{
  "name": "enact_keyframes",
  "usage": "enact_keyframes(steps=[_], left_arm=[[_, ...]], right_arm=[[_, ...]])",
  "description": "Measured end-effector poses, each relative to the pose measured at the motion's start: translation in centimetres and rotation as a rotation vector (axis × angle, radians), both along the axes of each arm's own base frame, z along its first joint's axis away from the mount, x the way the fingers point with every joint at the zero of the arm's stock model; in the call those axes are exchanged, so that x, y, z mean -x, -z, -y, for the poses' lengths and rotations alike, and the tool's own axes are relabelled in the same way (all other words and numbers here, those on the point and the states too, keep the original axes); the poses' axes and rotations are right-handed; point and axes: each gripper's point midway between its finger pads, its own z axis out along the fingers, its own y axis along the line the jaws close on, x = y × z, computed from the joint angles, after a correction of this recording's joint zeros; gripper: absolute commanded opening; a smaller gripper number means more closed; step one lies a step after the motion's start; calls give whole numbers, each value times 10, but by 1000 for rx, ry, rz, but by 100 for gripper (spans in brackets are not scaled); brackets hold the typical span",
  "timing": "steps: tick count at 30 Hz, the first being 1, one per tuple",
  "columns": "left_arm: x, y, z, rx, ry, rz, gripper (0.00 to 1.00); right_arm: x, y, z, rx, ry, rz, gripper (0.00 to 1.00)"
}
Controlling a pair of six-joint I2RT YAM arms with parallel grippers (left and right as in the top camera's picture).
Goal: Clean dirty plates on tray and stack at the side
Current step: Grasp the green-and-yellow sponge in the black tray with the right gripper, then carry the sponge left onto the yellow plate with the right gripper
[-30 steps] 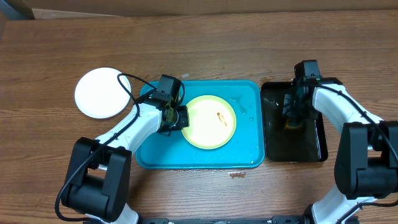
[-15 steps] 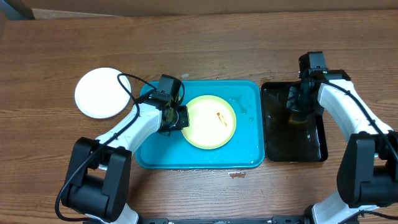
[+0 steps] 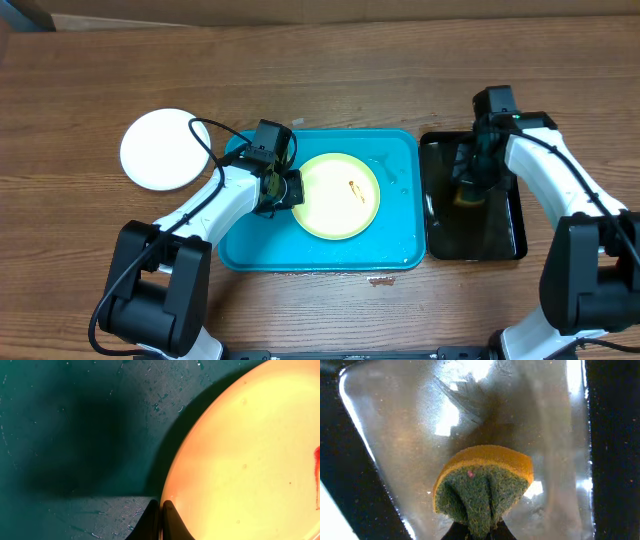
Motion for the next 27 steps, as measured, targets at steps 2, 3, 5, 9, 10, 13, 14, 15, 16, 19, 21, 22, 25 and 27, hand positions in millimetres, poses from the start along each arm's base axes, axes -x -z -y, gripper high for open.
enact_keyframes(steps=[2, 3, 5, 9, 10, 13, 14, 15, 16, 19, 21, 22, 25, 27], left_arm=[[0, 0, 0, 0, 0, 0, 4], [0, 0, 0, 0, 0, 0, 4], [0, 0, 0, 0, 0, 0, 4], [0, 0, 0, 0, 0, 0, 4], [0, 0, 0, 0, 0, 0, 4], [0, 0, 0, 0, 0, 0, 4], [0, 0, 0, 0, 0, 0, 4], [0, 0, 0, 0, 0, 0, 4], [0, 0, 0, 0, 0, 0, 4], [0, 0, 0, 0, 0, 0, 4], [0, 0, 0, 0, 0, 0, 4], [0, 0, 0, 0, 0, 0, 4], [0, 0, 0, 0, 0, 0, 4], [0, 0, 0, 0, 0, 0, 4]], right_arm=[[0, 0, 0, 14, -2, 2, 4], [1, 0, 1, 23, -3, -1, 4], [3, -1, 5, 48, 1, -12, 4], [5, -1, 8, 69, 6, -18, 4], [6, -1, 8, 71, 5, -24, 4], [8, -1, 8, 71, 8, -30, 4], [8, -1, 8, 71, 8, -29, 4], [8, -2, 8, 71, 8, -29, 4], [8, -2, 8, 71, 8, -32, 4], [9, -10, 8, 72, 15, -43, 4], [6, -17, 8, 71, 19, -41, 4], [5, -21, 7, 68, 21, -39, 4], [-2, -29, -3, 10, 12, -20, 4], [-8, -32, -18, -64, -26, 0, 4]])
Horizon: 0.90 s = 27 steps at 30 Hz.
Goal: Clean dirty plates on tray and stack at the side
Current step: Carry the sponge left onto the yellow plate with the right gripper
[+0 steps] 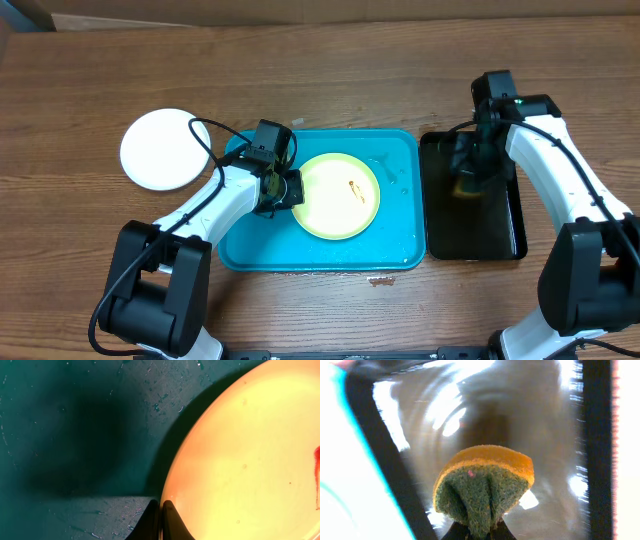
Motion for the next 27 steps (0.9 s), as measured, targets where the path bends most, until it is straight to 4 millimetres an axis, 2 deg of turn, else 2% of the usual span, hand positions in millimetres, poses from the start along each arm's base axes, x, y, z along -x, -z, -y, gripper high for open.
enact_keyframes(steps=[4, 8, 11, 16, 20, 27], left_arm=[[0, 0, 0, 0, 0, 0, 4], [0, 0, 0, 0, 0, 1, 4], [0, 0, 0, 0, 0, 1, 4], [0, 0, 0, 0, 0, 0, 4], [0, 0, 0, 0, 0, 0, 4], [0, 0, 0, -1, 0, 0, 4]], right_arm=[[-9, -4, -43, -142, -111, 50, 4], [-12, -9, -96, -193, -255, 106, 4], [-8, -11, -134, -155, -369, 154, 4], [6, -11, -180, -6, -522, 232, 4], [6, -5, -193, 126, -574, 285, 4], [-3, 31, -188, 234, -566, 254, 4]])
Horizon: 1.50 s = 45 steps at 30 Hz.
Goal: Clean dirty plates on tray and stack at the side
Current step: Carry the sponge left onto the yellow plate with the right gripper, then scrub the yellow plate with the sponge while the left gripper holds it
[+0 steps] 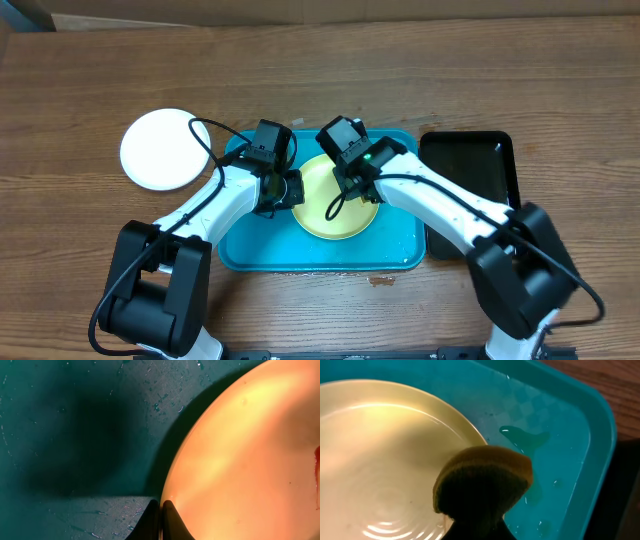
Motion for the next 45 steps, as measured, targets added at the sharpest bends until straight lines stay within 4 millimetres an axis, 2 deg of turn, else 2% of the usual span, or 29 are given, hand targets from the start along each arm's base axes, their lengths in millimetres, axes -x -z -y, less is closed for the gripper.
enact_keyframes(steps=[5, 10, 13, 16, 24, 32, 40, 45], left_arm=[[0, 0, 0, 0, 0, 0, 4], [0, 0, 0, 0, 0, -2, 4], [1, 0, 0, -1, 0, -3, 4], [1, 0, 0, -1, 0, -3, 4], [1, 0, 0, -2, 0, -6, 4], [2, 0, -1, -2, 1, -8, 4], [2, 0, -1, -3, 1, -9, 4], [2, 0, -1, -3, 1, -9, 4]], right_arm=[[1, 21, -3, 3, -1, -37, 4], [3, 29, -4, 7, 2, -57, 10], [4, 32, -4, 2, 12, -64, 10], [5, 33, -4, -7, 36, -70, 4], [5, 36, -2, -46, 113, -79, 4], [-3, 40, -1, -190, 169, -147, 4], [-1, 40, -10, -252, 163, -180, 4], [6, 40, -22, -273, 136, -199, 4]])
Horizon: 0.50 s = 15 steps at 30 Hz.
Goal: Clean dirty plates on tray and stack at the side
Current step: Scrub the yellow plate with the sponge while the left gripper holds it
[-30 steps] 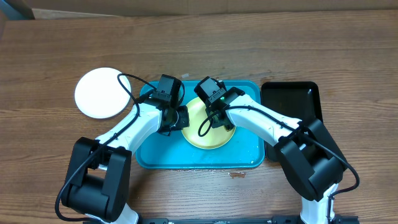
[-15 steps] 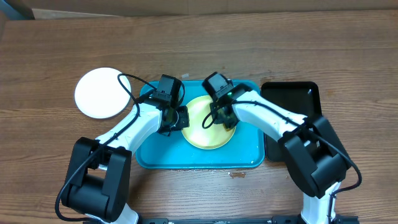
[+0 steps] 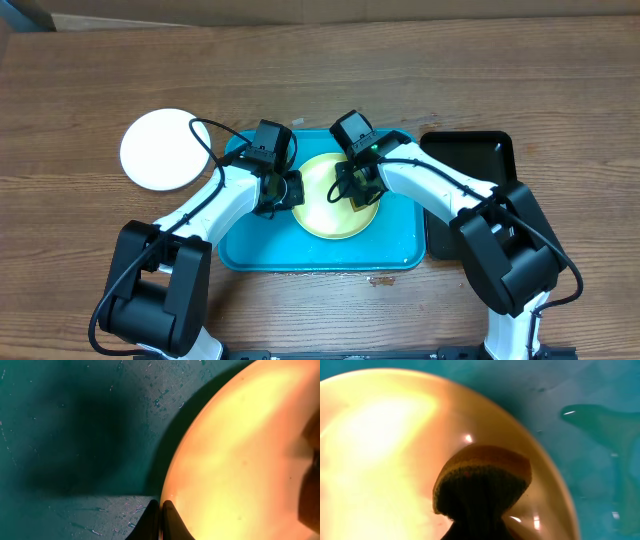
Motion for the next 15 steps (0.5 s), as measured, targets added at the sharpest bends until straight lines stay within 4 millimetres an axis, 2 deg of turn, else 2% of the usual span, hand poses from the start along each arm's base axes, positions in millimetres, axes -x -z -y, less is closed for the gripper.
enact_keyframes(steps=[10, 13, 15], left_arm=[[0, 0, 0, 0, 0, 0, 4], [0, 0, 0, 0, 0, 0, 4], [0, 0, 0, 0, 0, 0, 4]], right_arm=[[25, -3, -38, -190, -89, -128, 4], [27, -16, -46, -252, -125, -168, 4], [18, -32, -48, -284, -130, -169, 4]])
